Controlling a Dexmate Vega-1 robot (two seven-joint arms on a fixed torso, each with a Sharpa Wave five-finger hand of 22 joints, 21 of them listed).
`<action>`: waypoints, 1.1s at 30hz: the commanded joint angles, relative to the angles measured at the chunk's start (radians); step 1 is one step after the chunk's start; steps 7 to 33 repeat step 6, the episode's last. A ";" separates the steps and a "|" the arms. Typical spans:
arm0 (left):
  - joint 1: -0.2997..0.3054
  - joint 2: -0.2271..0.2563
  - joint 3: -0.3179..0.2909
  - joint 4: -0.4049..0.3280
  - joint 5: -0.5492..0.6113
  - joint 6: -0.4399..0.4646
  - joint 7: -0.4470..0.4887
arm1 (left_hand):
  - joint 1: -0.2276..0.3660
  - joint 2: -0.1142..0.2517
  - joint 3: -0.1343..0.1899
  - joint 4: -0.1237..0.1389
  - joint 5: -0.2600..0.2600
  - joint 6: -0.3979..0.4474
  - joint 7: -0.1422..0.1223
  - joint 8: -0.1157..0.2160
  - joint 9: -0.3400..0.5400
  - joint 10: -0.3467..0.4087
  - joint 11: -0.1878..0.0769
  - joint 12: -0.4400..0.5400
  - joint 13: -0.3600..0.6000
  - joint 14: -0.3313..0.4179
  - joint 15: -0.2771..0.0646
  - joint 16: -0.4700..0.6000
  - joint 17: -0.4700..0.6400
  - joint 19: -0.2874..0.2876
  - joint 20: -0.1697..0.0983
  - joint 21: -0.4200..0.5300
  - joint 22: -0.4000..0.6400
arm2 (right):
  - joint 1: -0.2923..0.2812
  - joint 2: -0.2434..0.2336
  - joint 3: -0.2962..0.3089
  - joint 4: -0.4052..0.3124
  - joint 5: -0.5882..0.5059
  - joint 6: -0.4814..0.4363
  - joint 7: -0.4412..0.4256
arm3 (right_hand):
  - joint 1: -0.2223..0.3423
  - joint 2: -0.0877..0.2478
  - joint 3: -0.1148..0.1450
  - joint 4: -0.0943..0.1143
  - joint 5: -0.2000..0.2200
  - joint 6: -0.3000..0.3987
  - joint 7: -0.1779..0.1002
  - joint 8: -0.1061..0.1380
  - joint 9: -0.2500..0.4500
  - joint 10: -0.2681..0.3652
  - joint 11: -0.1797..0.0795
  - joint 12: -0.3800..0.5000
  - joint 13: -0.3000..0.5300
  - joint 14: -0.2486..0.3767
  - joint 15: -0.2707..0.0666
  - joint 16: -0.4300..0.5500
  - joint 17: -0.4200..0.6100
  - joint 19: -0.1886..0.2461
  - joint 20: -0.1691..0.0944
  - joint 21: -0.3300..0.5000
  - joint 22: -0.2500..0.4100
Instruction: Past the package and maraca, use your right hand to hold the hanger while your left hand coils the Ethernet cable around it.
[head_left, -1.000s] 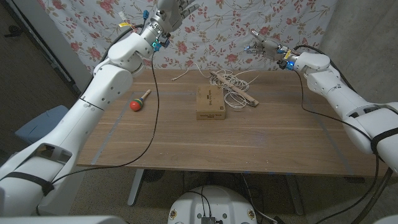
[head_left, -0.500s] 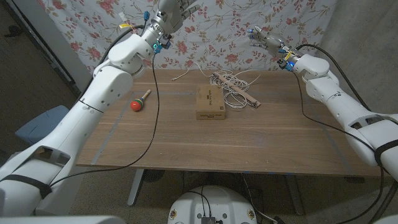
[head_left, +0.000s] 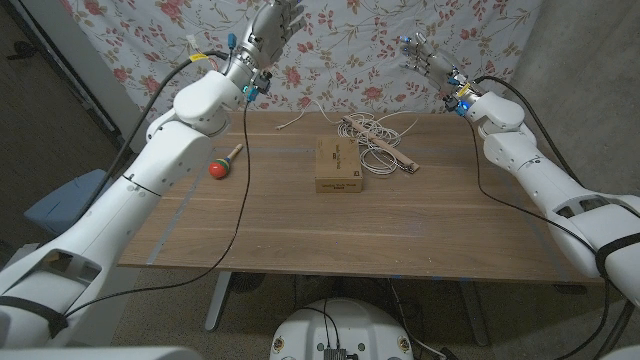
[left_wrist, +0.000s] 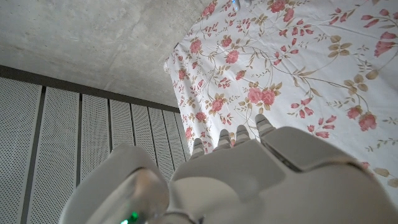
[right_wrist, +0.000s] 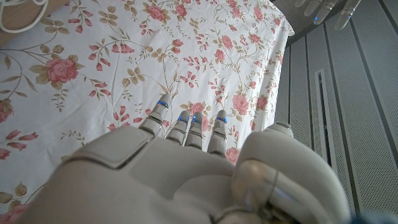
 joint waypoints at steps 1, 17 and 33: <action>0.142 0.015 -0.034 0.073 0.091 -0.060 0.080 | 0.001 0.015 0.005 -0.002 0.006 0.010 0.000 0.008 0.001 -0.026 -0.005 0.011 0.003 -0.069 -0.010 0.010 0.003 -0.038 0.001 0.005 0.004 | -0.083 0.013 0.018 -0.145 -0.032 -0.036 -0.262 | 0.003 -0.005 0.001 0.001 -0.001 0.041 0.008 0.013 -0.001 0.005 0.001 0.003 -0.014 -0.036 -0.018 0.000 -0.019 -0.033 -0.014 -0.019 0.003; 0.151 -0.008 -0.033 0.149 0.055 -0.095 0.046 | 0.003 0.020 0.007 -0.003 0.006 0.010 0.002 0.006 0.001 -0.024 -0.004 0.011 0.003 -0.071 -0.010 0.009 0.003 -0.040 0.001 0.004 0.004 | -0.107 0.023 0.005 -0.186 -0.039 -0.054 -0.293 | 0.006 -0.003 0.005 -0.001 0.001 0.051 0.012 0.012 -0.002 0.014 0.001 0.006 -0.030 -0.021 -0.021 0.013 -0.040 -0.005 -0.018 -0.017 0.004; 0.151 -0.008 -0.033 0.149 0.055 -0.095 0.046 | 0.003 0.020 0.007 -0.003 0.006 0.010 0.002 0.006 0.001 -0.024 -0.004 0.011 0.003 -0.071 -0.010 0.009 0.003 -0.040 0.001 0.004 0.004 | -0.107 0.023 0.005 -0.186 -0.039 -0.054 -0.293 | 0.006 -0.003 0.005 -0.001 0.001 0.051 0.012 0.012 -0.002 0.014 0.001 0.006 -0.030 -0.021 -0.021 0.013 -0.040 -0.005 -0.018 -0.017 0.004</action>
